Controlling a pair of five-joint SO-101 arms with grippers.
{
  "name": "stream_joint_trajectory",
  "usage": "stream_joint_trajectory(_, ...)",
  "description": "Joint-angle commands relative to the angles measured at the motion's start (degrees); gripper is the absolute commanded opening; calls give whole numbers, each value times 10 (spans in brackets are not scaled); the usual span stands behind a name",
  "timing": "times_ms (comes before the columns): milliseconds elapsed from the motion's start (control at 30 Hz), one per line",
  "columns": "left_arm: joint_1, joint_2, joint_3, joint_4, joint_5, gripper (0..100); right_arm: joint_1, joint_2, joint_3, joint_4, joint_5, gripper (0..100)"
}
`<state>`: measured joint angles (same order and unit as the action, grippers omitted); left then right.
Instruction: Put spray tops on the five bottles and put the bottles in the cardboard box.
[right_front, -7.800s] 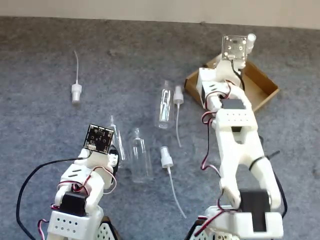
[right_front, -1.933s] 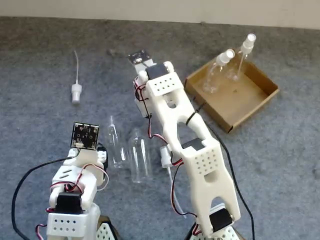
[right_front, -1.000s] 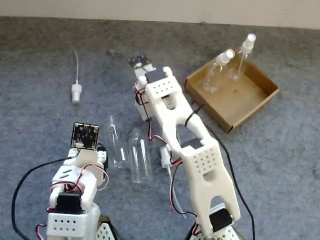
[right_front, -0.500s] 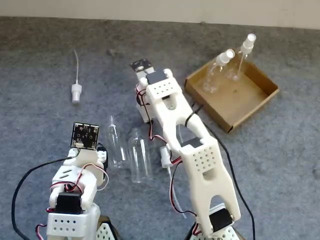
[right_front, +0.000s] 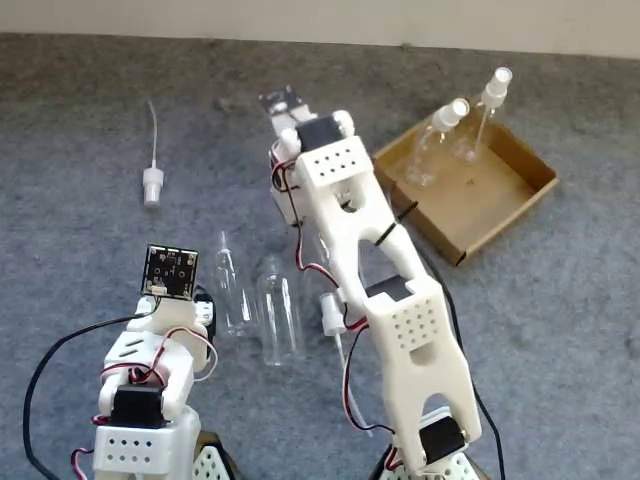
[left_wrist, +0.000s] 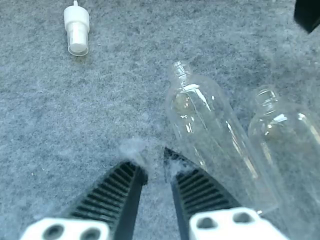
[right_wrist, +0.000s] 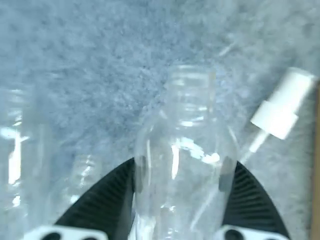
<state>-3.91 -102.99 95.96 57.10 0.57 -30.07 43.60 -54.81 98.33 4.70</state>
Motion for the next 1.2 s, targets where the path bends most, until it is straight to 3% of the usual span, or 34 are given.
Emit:
stream_joint_trajectory(0, -1, -8, 12, -15, -6, 10, 7, -61, -82, 29, -3, 192)
stream_joint_trajectory(433, -2, -8, 12, -12, -6, 10, 7, -272, -71, 29, -5, 191)
stream_joint_trajectory(800, -2, -8, 12, -12, -6, 9, 7, -596, 230, 25, -3, 192)
stream_joint_trajectory(1167, -2, -8, 12, -12, -6, 7, 7, -811, 394, 25, -3, 192)
